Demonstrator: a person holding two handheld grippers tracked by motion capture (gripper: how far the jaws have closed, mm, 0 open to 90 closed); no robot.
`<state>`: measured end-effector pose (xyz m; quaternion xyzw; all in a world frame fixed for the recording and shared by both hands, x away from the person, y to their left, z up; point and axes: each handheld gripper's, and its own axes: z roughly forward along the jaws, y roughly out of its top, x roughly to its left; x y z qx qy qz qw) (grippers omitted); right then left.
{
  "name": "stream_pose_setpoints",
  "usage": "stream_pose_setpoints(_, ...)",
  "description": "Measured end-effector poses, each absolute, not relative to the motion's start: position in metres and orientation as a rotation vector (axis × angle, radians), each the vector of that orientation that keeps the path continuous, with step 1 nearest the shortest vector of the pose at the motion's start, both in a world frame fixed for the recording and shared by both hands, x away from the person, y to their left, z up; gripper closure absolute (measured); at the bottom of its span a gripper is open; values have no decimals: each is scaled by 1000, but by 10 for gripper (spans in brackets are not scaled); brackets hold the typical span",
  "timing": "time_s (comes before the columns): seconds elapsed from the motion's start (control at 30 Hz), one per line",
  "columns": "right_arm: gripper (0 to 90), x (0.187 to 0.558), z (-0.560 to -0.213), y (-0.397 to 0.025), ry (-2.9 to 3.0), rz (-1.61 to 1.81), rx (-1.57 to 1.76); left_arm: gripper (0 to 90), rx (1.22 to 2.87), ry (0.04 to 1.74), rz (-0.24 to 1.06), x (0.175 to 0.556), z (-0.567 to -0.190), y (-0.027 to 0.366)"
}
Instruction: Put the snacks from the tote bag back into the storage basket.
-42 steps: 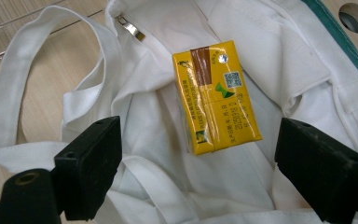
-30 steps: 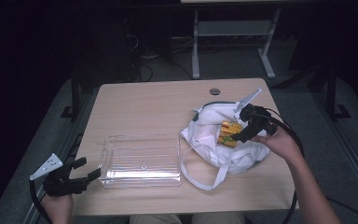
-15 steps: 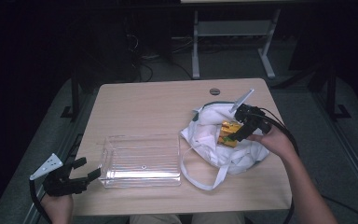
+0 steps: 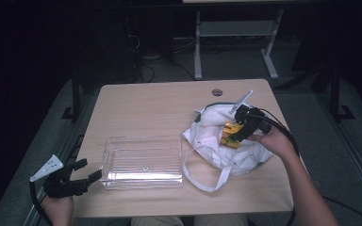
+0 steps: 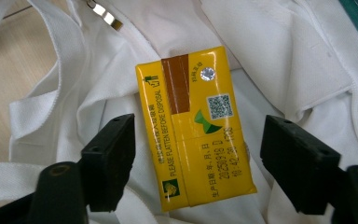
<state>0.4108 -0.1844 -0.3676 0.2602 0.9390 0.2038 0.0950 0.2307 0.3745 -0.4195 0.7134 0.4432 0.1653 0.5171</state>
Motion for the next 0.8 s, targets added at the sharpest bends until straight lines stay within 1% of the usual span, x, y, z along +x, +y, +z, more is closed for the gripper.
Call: stream_pose_setpoints(0.8, 414, 415, -376, -175, 2807, 552, 701, 128, 1712, 1063, 397, 231, -420, 374)
